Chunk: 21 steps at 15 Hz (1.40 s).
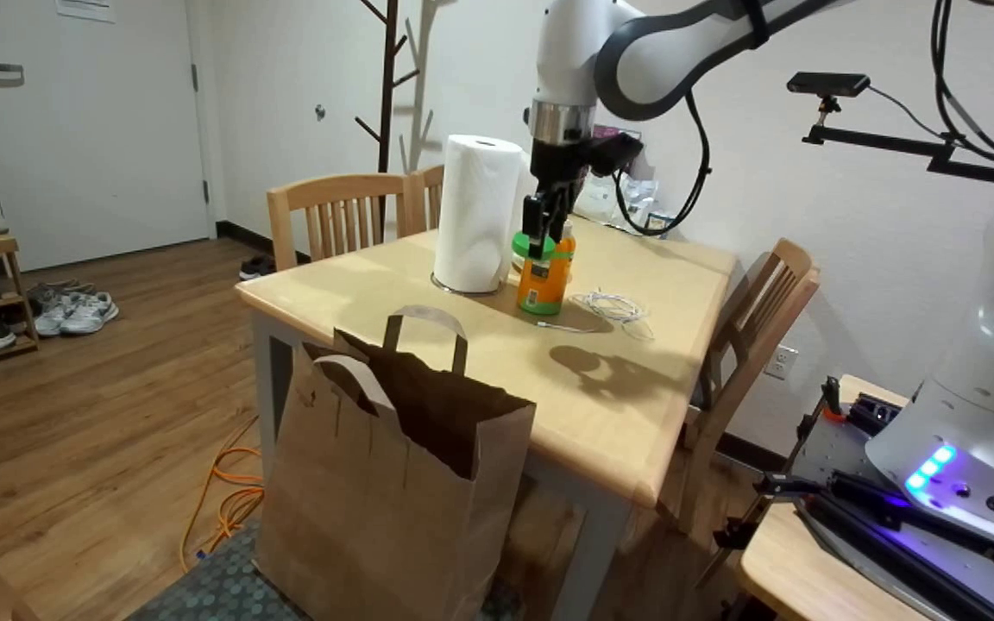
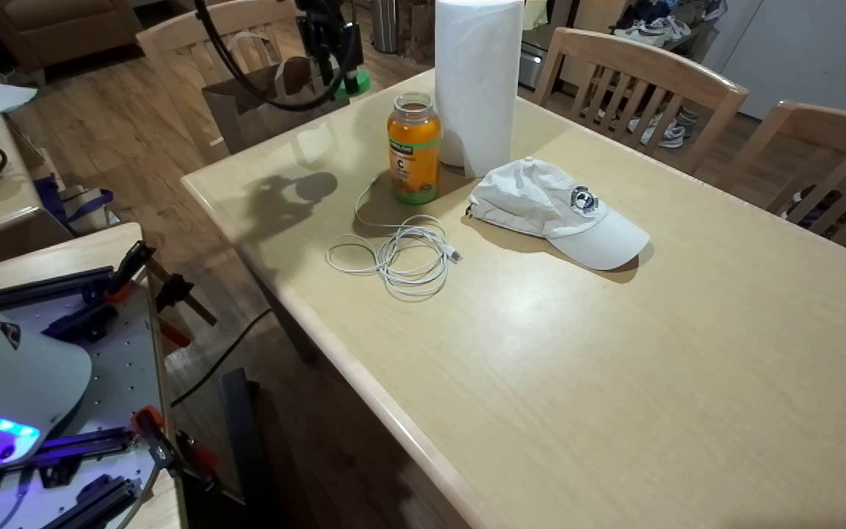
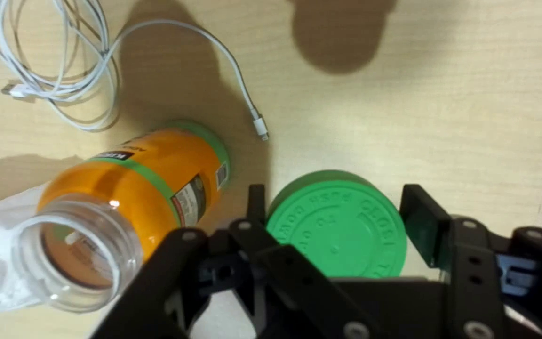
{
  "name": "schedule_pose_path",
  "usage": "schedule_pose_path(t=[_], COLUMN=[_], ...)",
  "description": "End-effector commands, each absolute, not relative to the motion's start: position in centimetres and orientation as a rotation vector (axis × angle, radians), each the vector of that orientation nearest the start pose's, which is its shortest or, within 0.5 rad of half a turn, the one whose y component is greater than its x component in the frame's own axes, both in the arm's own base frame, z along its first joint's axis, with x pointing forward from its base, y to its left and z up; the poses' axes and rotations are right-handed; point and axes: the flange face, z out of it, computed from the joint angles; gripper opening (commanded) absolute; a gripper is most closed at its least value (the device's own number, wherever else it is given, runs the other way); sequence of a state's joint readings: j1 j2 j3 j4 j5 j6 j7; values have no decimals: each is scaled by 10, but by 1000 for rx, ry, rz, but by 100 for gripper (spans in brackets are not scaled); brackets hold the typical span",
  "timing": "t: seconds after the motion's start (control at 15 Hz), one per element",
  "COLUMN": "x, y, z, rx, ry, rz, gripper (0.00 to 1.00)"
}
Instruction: Put the lid on the bottle
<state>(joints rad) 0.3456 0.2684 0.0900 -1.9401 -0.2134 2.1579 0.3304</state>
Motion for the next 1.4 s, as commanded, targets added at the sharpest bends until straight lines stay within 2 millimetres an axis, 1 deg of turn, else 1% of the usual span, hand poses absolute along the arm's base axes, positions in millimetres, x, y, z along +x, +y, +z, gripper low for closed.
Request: schedule_pose_path(t=[0.0, 0.2, 0.33, 0.6, 0.8, 0.87, 0.93, 1.0, 1.07, 1.2, 1.33], x=[537, 530, 526, 524, 526, 527, 534, 535, 535, 538, 544], y=[236, 228, 219, 192, 169, 165, 175, 171, 170, 172, 169], z=[379, 400, 407, 403, 400, 400, 395, 395, 394, 390, 395], rx=[-3356, -3387, -3376, -3303, -3231, -3220, -3262, -3261, -3261, -3254, -3215], ry=[-297, -243, -196, -112, -37, -14, -20, -7, -5, -57, -100], rz=[-81, -137, -137, -61, -27, -33, -15, -13, -13, 48, 49], gripper=[47, 47, 47, 47, 47, 47, 47, 72, 47, 47, 47])
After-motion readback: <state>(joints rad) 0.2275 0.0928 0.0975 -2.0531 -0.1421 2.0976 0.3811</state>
